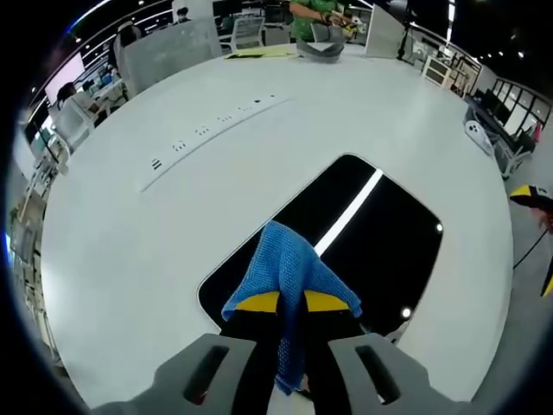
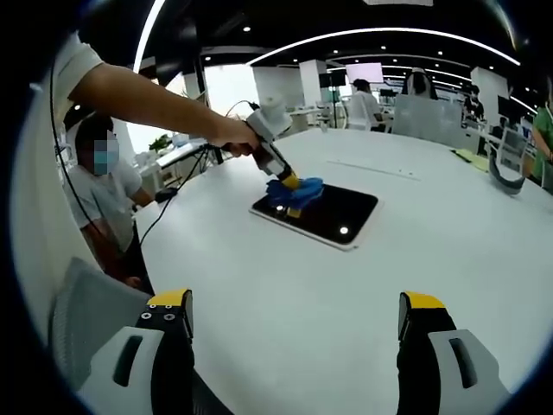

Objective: Wipe the mirror surface with the cleaning cloth until all visible marks leave the cleaned area.

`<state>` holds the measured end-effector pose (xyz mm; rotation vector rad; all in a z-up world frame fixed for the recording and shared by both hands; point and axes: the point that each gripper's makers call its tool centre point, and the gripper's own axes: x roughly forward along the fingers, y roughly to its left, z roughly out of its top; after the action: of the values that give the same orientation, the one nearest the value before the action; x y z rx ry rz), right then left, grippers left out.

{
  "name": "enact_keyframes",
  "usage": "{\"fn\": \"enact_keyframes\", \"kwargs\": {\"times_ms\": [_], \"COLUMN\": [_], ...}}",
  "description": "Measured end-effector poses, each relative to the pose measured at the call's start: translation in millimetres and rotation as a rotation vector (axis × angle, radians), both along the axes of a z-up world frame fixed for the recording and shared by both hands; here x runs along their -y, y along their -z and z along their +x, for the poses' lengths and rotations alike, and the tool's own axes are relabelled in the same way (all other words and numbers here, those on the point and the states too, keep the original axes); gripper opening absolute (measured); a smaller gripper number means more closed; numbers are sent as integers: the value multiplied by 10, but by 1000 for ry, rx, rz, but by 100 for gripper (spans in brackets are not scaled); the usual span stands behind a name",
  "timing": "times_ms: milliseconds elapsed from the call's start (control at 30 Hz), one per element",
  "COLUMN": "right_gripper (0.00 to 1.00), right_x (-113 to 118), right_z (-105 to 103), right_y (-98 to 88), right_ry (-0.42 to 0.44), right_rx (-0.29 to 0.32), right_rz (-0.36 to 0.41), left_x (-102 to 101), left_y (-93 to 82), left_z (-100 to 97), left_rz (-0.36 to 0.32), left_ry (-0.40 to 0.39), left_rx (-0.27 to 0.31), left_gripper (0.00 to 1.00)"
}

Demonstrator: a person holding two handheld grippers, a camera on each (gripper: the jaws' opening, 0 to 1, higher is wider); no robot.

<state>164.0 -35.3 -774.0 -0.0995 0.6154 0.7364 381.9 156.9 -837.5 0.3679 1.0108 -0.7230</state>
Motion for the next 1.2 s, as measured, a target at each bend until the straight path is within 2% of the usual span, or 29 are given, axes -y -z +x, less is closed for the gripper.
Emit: {"fn": "enact_keyframes", "kwargs": {"times_ms": [1200], "right_gripper": [99], "right_x": [36], "right_z": [-69], "right_y": [-20], "right_ry": [-3], "right_rx": [8], "right_rz": [-12], "left_x": [45], "left_y": [3], "left_z": [-152], "left_rz": [-8], "left_ry": [-3], "left_rx": [-1], "left_gripper": [7]}}
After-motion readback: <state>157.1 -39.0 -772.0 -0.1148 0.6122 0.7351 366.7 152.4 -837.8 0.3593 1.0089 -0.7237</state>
